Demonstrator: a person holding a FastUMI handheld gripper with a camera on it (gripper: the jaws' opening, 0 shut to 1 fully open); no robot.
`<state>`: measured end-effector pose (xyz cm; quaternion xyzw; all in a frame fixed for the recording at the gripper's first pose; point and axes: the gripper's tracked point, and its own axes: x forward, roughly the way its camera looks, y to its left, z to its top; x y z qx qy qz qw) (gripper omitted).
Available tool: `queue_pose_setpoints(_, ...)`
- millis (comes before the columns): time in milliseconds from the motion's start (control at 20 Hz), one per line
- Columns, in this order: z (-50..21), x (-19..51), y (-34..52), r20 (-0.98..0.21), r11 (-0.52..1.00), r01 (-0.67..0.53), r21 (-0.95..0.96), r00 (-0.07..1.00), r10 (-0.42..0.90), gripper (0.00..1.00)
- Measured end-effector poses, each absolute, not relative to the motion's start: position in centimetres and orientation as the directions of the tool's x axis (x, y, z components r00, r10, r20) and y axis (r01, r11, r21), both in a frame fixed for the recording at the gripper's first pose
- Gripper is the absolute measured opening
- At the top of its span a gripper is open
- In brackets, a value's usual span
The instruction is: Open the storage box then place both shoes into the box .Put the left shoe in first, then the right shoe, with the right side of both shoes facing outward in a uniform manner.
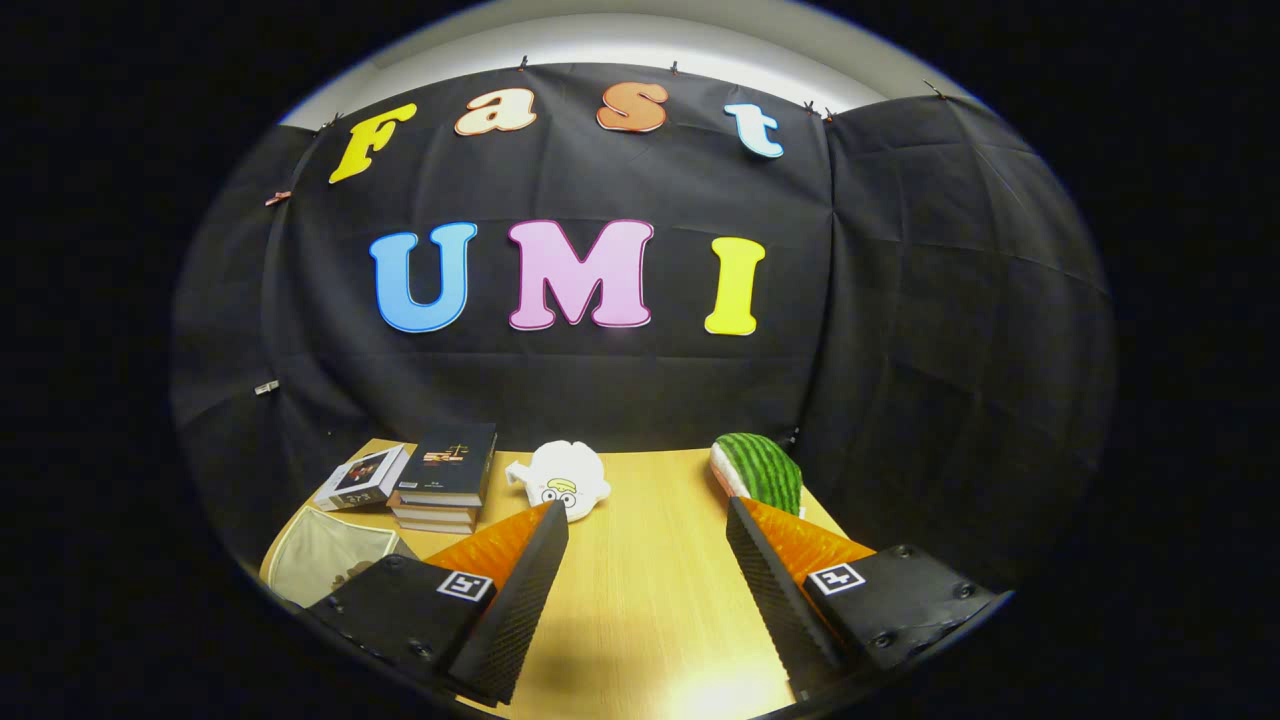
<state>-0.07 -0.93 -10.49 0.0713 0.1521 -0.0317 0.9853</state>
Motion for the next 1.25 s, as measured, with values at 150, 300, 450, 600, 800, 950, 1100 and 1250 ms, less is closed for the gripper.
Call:
queue_pose_setpoints(150, -10.1, -0.4, -1.7, -0.290, 0.989, 0.096, 0.116, 0.955, -0.058, 0.98)
queue_pose_setpoints(300, -10.1, -0.6, -1.8, -0.293, 0.990, 0.093, 0.104, 0.954, -0.059, 0.98)
queue_pose_setpoints(450, -10.1, -0.5, -2.0, -0.292, 0.991, 0.091, 0.100, 0.955, -0.058, 0.98)
queue_pose_setpoints(600, -10.2, -0.5, -1.7, -0.293, 0.991, 0.087, 0.100, 0.954, -0.055, 0.98)
queue_pose_setpoints(800, -9.9, -0.3, -1.4, -0.287, 0.992, 0.084, 0.095, 0.956, -0.053, 0.98)
queue_pose_setpoints(950, -9.8, -0.2, -1.2, -0.285, 0.993, 0.081, 0.087, 0.957, -0.053, 0.98)
queue_pose_setpoints(1100, -9.8, -0.2, -1.1, -0.283, 0.994, 0.080, 0.079, 0.958, -0.055, 0.98)
queue_pose_setpoints(1250, -9.8, 0.3, -0.7, -0.286, 0.994, 0.072, 0.081, 0.957, -0.046, 0.98)
